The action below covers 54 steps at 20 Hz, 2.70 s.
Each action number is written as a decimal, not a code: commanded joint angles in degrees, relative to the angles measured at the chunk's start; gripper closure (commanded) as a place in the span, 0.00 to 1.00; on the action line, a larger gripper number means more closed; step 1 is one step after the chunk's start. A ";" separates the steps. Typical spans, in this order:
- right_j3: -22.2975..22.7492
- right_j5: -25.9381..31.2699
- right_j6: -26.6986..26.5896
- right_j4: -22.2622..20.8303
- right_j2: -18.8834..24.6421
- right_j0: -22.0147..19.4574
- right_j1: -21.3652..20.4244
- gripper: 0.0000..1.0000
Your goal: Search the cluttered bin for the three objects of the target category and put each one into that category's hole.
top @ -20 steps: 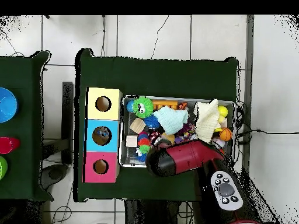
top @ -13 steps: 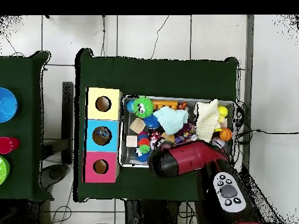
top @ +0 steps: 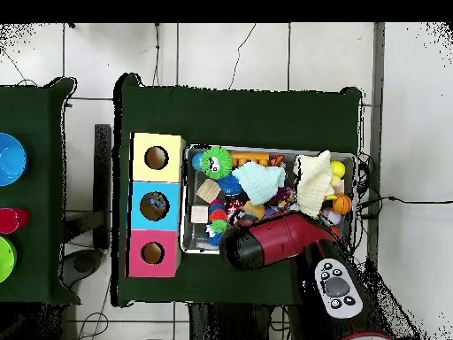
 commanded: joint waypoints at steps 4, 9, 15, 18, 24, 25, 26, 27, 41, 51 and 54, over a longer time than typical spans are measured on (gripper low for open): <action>1.53 3.33 -8.62 -2.15 2.40 -1.32 3.17 0.00; 1.74 2.23 -8.60 -2.45 2.68 -1.84 3.76 0.00; 2.77 3.15 -9.24 -0.22 4.90 -2.91 3.07 0.00; 3.35 3.01 -8.49 0.91 5.94 -3.22 3.50 0.00; 3.81 2.59 -7.99 1.71 7.33 -4.19 4.94 0.00; 3.81 2.53 -7.92 1.78 7.54 -4.32 4.97 0.00; 3.97 2.50 -7.78 1.93 7.79 -4.49 4.96 0.00; 4.10 2.62 -7.67 2.19 8.12 -4.67 4.86 0.00; 9.10 8.90 -6.02 11.08 10.14 -3.92 -4.47 0.00; 9.39 7.49 -7.08 10.59 10.24 -4.56 -3.82 0.00; 8.59 6.68 -6.56 9.60 9.47 -4.05 -2.83 0.00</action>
